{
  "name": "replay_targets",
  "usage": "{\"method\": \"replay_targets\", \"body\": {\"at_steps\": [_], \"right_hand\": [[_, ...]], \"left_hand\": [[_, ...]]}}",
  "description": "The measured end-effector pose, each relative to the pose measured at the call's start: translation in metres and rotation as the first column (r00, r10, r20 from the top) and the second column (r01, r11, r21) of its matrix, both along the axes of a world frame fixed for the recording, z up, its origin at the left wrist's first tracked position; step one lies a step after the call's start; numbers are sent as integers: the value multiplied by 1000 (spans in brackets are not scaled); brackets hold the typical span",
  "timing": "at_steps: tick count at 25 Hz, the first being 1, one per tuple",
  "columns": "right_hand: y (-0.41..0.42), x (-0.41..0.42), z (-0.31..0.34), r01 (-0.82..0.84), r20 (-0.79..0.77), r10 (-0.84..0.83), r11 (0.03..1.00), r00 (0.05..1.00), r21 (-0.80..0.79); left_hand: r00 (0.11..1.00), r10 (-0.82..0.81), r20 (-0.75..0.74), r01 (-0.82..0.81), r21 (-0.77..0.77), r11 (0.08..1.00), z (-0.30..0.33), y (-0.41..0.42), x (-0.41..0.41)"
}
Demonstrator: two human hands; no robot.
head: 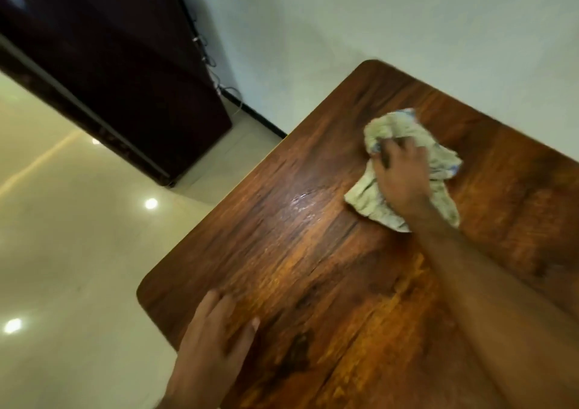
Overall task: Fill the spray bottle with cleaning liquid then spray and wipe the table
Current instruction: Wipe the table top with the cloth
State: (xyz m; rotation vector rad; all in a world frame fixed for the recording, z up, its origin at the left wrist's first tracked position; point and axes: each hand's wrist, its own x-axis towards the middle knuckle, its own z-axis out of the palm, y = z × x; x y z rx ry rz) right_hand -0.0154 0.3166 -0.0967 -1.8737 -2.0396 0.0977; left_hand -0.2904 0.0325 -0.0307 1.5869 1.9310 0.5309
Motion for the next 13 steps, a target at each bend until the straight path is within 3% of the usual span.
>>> {"method": "replay_targets", "body": {"at_steps": [2, 4, 6, 8, 10, 13], "right_hand": [[-54, -85, 3, -279, 19, 279, 959, 960, 49], [-123, -145, 0, -523, -22, 523, 852, 852, -11], [-187, -183, -14, -772, -57, 770, 629, 635, -92], [-224, -199, -27, -880, -52, 888, 441, 456, -176], [-214, -199, -34, -889, -51, 891, 443, 451, -117], [-140, -184, -29, -793, 64, 795, 606, 603, -58]], "left_hand": [[995, 96, 35, -97, 25, 995, 4, 13, -9], [982, 191, 12, -191, 79, 978, 5, 19, -22], [978, 205, -30, -201, 114, 973, 3, 24, -33], [983, 183, -27, -179, 121, 976, 0, 27, -40], [984, 176, -30, -173, 93, 981, -7, 26, -47], [989, 129, -68, -122, 89, 988, -14, 31, -50]]}}
